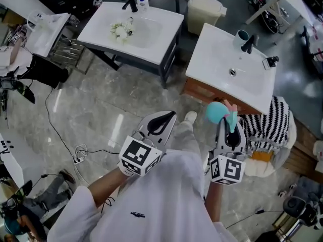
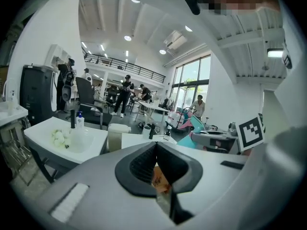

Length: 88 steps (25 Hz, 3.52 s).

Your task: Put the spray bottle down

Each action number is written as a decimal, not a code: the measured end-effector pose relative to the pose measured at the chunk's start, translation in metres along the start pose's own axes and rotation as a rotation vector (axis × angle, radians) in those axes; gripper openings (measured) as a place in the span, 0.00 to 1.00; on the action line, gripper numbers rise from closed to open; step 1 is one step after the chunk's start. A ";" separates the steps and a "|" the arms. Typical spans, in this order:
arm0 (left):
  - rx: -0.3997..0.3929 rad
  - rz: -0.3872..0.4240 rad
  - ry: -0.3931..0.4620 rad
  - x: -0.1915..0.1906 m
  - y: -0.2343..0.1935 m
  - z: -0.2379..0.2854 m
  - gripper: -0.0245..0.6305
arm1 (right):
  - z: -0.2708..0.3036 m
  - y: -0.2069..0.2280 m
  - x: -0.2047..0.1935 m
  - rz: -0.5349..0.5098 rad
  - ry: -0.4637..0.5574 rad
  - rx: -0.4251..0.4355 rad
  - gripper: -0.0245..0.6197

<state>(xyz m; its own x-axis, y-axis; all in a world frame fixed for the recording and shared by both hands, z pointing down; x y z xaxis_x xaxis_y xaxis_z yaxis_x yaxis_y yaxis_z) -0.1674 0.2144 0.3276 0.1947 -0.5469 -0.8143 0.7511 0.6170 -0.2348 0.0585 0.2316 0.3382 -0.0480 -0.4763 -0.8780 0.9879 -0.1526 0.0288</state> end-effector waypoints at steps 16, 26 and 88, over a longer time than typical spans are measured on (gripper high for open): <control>0.072 0.082 0.028 0.143 0.010 0.159 0.04 | 0.132 0.151 0.099 -0.045 0.092 0.090 0.22; 0.089 0.064 0.034 0.154 0.005 0.182 0.04 | 0.159 0.168 0.109 -0.028 0.082 0.102 0.22; 0.022 0.065 -0.149 0.185 -0.217 0.362 0.04 | 0.532 0.127 0.118 -0.035 -0.137 0.076 0.23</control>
<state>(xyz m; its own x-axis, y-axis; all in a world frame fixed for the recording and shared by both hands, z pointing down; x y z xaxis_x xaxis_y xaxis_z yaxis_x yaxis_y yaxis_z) -0.0664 -0.2258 0.4198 0.3334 -0.5851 -0.7392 0.7474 0.6420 -0.1711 0.0998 -0.3046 0.4926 -0.1070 -0.5825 -0.8058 0.9715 -0.2336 0.0399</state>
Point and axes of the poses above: the fingertips, and each gripper's own axes: z forward along the fingers, y to its right, x out of its top, the point moved 6 cm from there along -z, backward along the fingers, and after that the axes turned 14 degrees about -y, right-handed, at the moved point
